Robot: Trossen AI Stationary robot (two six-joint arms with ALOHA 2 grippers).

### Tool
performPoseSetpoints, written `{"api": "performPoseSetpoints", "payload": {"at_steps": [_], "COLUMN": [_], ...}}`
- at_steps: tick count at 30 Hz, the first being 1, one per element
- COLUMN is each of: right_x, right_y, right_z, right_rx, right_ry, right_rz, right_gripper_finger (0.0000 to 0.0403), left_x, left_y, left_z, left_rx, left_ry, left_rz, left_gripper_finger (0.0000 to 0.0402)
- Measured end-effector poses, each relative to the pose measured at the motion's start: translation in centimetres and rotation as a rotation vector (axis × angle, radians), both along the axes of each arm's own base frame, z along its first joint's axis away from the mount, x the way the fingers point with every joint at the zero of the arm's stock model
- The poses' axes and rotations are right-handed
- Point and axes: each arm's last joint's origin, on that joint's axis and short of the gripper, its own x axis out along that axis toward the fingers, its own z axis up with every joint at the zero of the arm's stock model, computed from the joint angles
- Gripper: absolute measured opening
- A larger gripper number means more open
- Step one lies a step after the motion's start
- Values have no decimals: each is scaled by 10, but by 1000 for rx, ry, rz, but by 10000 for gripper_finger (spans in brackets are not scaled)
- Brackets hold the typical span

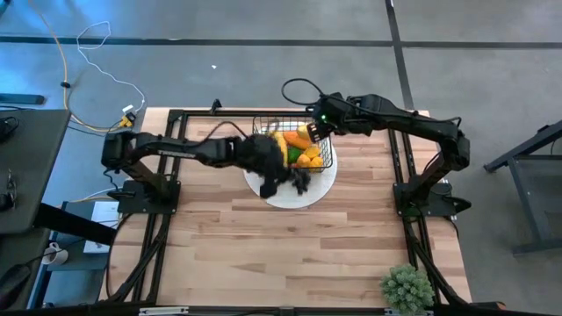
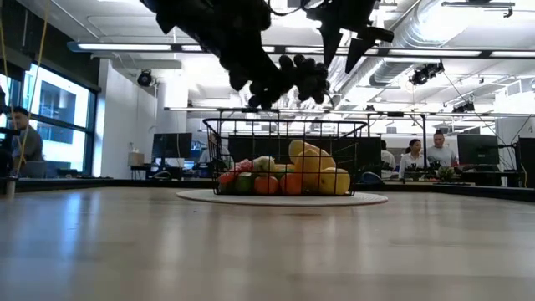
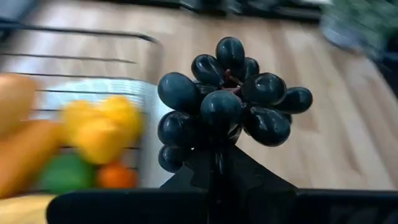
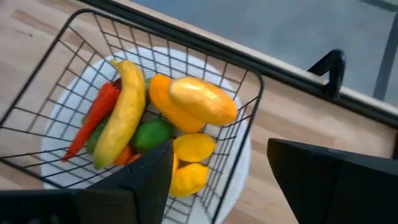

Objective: Build produce basket
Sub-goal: Put the black grapes into the wire basket

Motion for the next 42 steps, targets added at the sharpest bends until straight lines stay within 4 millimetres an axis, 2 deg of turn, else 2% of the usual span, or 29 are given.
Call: {"api": "performPoseSetpoints", "payload": {"at_steps": [8, 13, 17, 22, 31, 42], "right_x": [-10, -17, -24, -31, -42, -45], "right_y": [-25, -42, -54, -68, -86, -90], "right_z": [1, 1, 1, 1, 2, 2], "right_rx": [-32, -50, -61, -77, -90, -97], "right_ry": [61, 100, 130, 166, 205, 233], "right_rz": [12, 21, 23, 32, 35, 66], "right_gripper_finger": [241, 241, 241, 241, 241, 241], "left_x": [-24, -35, -38, -39, -44, -47], "left_y": [40, 64, 78, 84, 88, 92], "left_z": [25, 25, 15, 1, -15, -17], "left_rx": [65, 50, -12, -91, -136, -228], "left_ry": [-65, -68, -43, 9, 107, 93], "left_rz": [349, 548, 651, 717, 859, 909], "left_gripper_finger": [1, 1, 1, 1, 4, 43]}}
